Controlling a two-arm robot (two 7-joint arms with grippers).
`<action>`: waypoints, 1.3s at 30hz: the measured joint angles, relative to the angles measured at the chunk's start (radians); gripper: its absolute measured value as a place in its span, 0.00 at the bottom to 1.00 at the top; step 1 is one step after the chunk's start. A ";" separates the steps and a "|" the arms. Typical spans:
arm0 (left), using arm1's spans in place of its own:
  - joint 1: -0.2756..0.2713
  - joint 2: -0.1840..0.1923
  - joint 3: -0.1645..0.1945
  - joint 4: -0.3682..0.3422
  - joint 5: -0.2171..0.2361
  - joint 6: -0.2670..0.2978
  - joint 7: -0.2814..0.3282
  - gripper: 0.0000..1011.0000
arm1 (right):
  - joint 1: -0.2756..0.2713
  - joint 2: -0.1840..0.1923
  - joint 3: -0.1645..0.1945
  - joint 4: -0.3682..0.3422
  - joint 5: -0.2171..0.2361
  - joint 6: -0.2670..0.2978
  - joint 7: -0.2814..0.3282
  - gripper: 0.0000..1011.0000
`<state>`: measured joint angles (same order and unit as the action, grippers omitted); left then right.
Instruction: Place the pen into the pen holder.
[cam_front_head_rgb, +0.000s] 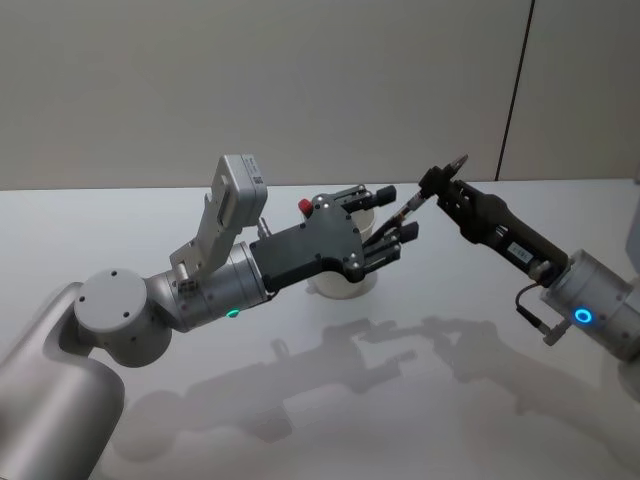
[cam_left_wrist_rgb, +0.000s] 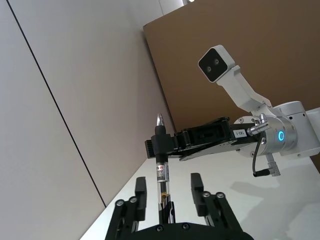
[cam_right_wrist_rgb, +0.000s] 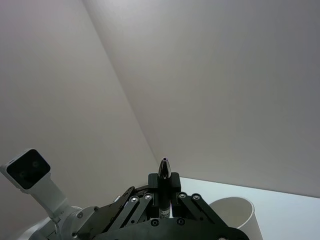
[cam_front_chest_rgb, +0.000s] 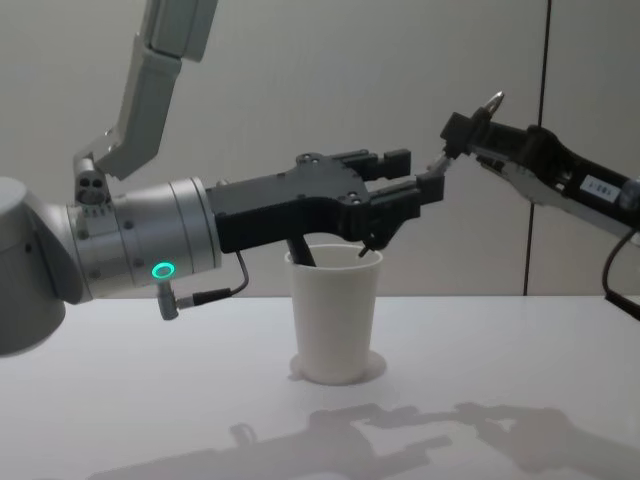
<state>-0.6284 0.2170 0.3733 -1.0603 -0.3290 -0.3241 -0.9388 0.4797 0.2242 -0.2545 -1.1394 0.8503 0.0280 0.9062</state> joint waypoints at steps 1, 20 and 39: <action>0.000 0.000 0.000 0.000 0.000 0.000 0.000 0.55 | 0.000 0.000 0.000 0.000 0.000 0.000 0.000 0.11; 0.000 0.000 0.000 0.000 0.000 0.000 0.001 0.99 | -0.003 0.013 0.001 -0.013 -0.001 -0.011 -0.009 0.11; 0.000 0.000 0.000 0.000 0.000 0.000 0.001 0.99 | 0.005 0.032 0.014 -0.037 -0.043 -0.050 -0.042 0.11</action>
<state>-0.6284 0.2170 0.3733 -1.0603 -0.3291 -0.3240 -0.9381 0.4845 0.2562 -0.2406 -1.1767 0.8073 -0.0222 0.8640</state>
